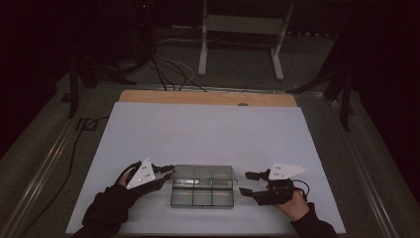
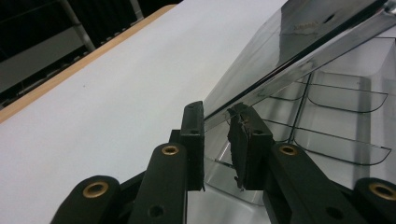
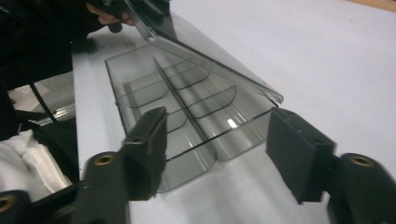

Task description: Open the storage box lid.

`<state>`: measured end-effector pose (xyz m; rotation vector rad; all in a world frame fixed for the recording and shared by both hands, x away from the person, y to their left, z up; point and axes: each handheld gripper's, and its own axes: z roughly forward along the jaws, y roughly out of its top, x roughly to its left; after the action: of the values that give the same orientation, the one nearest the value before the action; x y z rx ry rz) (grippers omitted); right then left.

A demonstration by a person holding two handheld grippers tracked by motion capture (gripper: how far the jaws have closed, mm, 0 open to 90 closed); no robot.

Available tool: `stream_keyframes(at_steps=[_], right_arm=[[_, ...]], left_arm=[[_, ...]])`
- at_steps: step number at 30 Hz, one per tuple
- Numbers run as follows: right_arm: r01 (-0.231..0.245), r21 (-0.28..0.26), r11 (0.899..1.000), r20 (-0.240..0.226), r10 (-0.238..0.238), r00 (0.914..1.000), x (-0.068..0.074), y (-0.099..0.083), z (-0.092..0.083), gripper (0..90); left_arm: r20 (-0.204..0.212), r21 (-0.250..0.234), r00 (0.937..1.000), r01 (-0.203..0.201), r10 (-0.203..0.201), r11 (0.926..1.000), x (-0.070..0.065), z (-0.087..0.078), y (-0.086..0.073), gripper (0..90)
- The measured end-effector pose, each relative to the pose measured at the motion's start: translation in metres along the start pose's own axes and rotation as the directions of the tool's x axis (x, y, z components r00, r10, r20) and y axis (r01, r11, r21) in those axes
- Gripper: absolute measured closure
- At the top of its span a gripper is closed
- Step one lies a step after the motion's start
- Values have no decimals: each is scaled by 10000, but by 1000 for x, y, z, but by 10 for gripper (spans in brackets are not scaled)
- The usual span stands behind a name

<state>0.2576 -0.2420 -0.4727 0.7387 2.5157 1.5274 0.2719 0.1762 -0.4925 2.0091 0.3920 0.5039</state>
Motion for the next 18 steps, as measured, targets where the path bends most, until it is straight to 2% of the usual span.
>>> stream_keyframes(at_steps=[2, 3, 5, 9, 11, 14, 15, 16, 18], right_arm=[[-127, 14, 9999, -31, 127, 9999, -1, -1, 1, 342], [-321, 36, 9995, -243, 322, 9992, -3, -2, 5, 216], [-195, -32, 9998, -259, 194, 9995, -3, -3, 8, 156], [-321, -309, 9990, -272, 313, 9991, -9, -2, 14, 145], [-590, -597, 9965, -466, 563, 9973, -13, -3, 15, 143], [-544, -653, 9964, -199, 532, 9984, -15, -2, 16, 134], [-266, -500, 9984, 282, 281, 9992, -14, 0, 19, 103], [-186, -387, 9991, 406, 201, 9990, -14, 2, 21, 119], [-217, -412, 9989, 169, 225, 9996, -14, 4, 25, 144]], left_arm=[[20, 1, 10000, 38, -38, 10000, 0, 0, 0, 770], [15, 14, 10000, 16, -16, 10000, 1, 0, 0, 770], [21, -4, 10000, 56, -56, 10000, 1, 0, 0, 773], [73, -62, 9998, 168, -168, 9998, 3, 0, 0, 775], [91, -100, 9998, 153, -152, 9998, 4, 1, 0, 775], [95, -164, 9999, 141, -139, 9998, 4, 1, 0, 776], [101, -187, 9998, 168, -166, 9997, 4, 1, 0, 775], [100, -214, 9998, 190, -188, 9996, 5, 1, 0, 776], [73, -211, 9998, 182, -181, 9996, 5, 2, 0, 776]])
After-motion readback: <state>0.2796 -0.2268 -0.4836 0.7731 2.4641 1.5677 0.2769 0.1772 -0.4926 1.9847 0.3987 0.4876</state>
